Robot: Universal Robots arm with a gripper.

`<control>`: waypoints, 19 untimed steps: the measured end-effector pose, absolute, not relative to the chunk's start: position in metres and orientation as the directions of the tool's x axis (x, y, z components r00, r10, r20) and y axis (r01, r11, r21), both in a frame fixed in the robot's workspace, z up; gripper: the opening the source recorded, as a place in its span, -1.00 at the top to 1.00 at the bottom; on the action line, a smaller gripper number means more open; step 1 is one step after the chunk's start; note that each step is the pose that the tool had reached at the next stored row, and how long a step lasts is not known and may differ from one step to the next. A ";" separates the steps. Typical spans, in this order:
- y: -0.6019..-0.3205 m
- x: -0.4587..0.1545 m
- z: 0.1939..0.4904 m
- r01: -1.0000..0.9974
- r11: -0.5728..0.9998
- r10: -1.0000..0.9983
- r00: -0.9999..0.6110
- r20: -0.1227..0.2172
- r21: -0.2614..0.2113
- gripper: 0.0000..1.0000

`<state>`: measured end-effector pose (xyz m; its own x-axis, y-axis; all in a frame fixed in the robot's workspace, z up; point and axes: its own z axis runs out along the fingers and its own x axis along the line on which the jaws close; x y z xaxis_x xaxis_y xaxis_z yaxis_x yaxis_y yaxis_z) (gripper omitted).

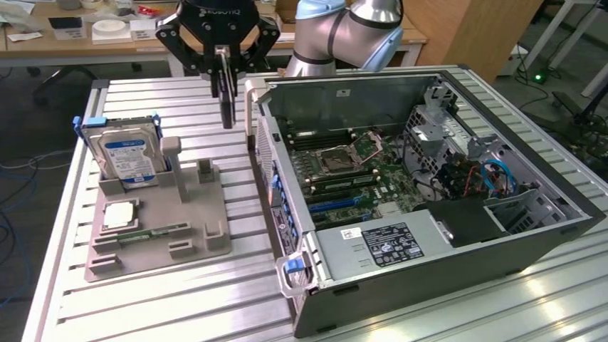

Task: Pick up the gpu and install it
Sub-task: 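Pick up the gpu and move the gpu toward the slot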

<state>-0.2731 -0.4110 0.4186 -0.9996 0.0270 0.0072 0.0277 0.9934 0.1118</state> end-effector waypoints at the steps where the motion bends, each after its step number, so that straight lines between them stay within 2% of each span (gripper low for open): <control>1: -0.411 -0.272 0.419 0.028 0.993 0.027 -1.000 0.007 0.112 0.44; 19: -0.411 -0.265 0.418 0.028 0.993 0.027 -1.000 0.007 0.112 0.44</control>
